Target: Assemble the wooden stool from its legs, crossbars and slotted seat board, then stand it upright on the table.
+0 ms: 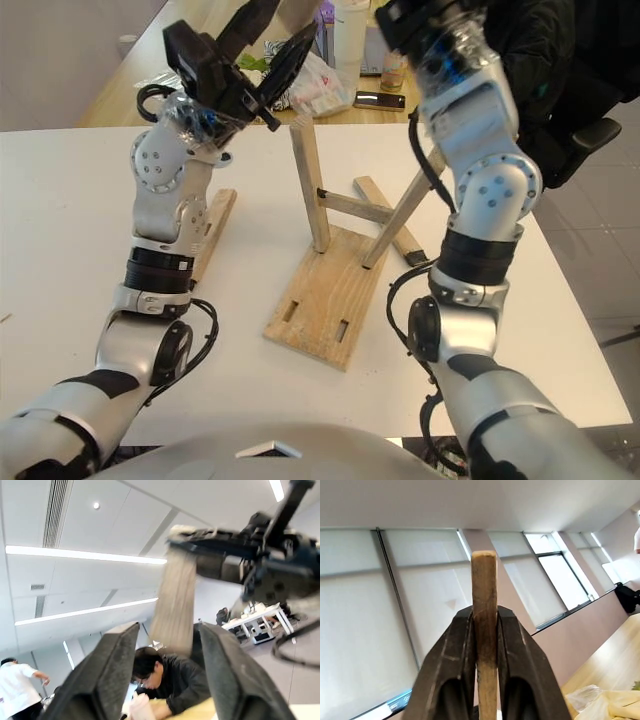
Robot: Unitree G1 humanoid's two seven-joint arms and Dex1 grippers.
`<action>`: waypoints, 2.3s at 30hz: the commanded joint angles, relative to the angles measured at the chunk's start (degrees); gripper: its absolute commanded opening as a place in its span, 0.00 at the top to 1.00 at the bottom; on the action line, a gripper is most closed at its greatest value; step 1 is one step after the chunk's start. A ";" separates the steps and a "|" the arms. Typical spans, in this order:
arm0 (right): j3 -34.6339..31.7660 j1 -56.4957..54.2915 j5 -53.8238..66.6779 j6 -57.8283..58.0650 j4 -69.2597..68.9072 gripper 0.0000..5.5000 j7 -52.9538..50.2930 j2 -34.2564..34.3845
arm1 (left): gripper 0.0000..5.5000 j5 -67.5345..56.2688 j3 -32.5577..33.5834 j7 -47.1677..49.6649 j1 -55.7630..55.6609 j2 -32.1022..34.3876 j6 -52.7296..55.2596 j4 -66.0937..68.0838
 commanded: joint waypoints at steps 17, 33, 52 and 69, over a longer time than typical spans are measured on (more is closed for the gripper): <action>4.19 8.93 -34.99 -40.61 55.92 0.93 28.59 -2.99 | 0.50 -1.56 5.60 5.50 2.66 1.31 4.29 1.57; 6.25 11.19 -43.55 -48.98 67.25 0.93 28.23 -2.98 | 0.50 -1.34 6.07 6.64 3.14 0.94 4.91 2.47; 10.55 21.45 -52.51 -56.02 74.72 0.93 24.05 -4.71 | 0.50 -1.60 6.96 7.34 2.98 0.92 5.52 3.62; 12.18 22.00 -53.20 -37.17 48.72 0.57 26.29 -14.90 | 0.50 -0.80 7.03 8.66 5.23 0.74 6.46 0.97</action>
